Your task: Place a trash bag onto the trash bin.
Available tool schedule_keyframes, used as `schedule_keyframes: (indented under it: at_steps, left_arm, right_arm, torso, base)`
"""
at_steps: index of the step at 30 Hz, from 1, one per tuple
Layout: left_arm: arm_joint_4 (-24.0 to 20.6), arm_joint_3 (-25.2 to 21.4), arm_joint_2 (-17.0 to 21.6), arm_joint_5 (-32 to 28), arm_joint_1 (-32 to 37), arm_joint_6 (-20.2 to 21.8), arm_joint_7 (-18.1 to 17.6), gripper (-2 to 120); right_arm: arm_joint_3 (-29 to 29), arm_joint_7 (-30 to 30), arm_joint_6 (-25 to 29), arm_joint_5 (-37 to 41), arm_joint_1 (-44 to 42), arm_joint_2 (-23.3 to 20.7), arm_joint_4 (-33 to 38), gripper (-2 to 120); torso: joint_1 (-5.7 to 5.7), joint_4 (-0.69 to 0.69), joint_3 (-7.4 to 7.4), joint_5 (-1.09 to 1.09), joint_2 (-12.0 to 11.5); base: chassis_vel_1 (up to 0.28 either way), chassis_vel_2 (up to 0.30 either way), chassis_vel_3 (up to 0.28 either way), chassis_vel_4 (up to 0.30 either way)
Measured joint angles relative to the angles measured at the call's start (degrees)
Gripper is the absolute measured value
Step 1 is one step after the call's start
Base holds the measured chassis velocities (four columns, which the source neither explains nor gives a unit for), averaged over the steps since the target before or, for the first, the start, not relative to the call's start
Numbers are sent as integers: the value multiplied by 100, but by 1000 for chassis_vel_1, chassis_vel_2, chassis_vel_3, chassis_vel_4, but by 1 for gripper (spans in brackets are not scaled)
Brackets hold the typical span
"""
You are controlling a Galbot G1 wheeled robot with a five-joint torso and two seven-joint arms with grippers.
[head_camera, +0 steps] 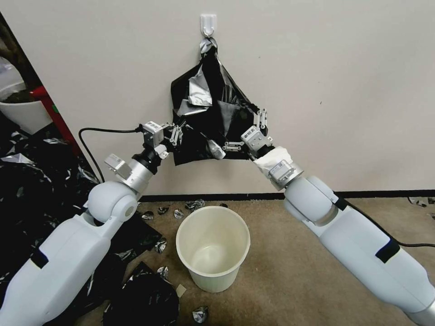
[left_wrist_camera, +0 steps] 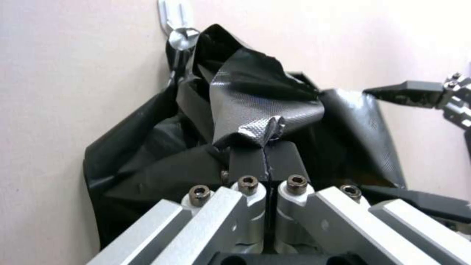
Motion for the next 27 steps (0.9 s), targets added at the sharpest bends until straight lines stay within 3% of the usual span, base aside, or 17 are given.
schedule_keyframes:
  at_steps: [4,8,12,16,19,27]
  left_arm:
    - [-29,-29,-5,0,35,5,3,0]
    - [-57,-84,-9,-1,114,10,7,0]
    - [-79,-117,-4,-2,149,14,11,0]
    - [-114,-183,6,-11,196,25,14,0]
    - [-116,-200,7,-12,208,27,14,0]
    - [-93,-220,-19,-18,229,29,17,0]
  right_arm:
    - [53,-285,-59,-16,80,-31,-38,94]
    - [16,-464,-17,-14,251,-15,-149,75]
    - [-19,-551,37,-17,392,2,-222,65]
    - [-113,-760,60,-18,624,10,-346,45]
    - [-152,-822,35,-22,660,6,-361,39]
    - [-184,-874,-23,-81,673,23,-469,6]
  torso:
    - [0,0,0,0,0]
    - [0,0,0,-1,0]
    - [0,0,0,-1,0]
    - [0,1,0,-1,0]
    - [0,0,0,-1,0]
    - [0,0,0,-1,0]
  base:
    - [0,0,0,0]
    - [0,0,0,0]
    - [0,0,0,0]
    - [0,0,0,0]
    - [0,0,0,0]
    - [0,0,0,0]
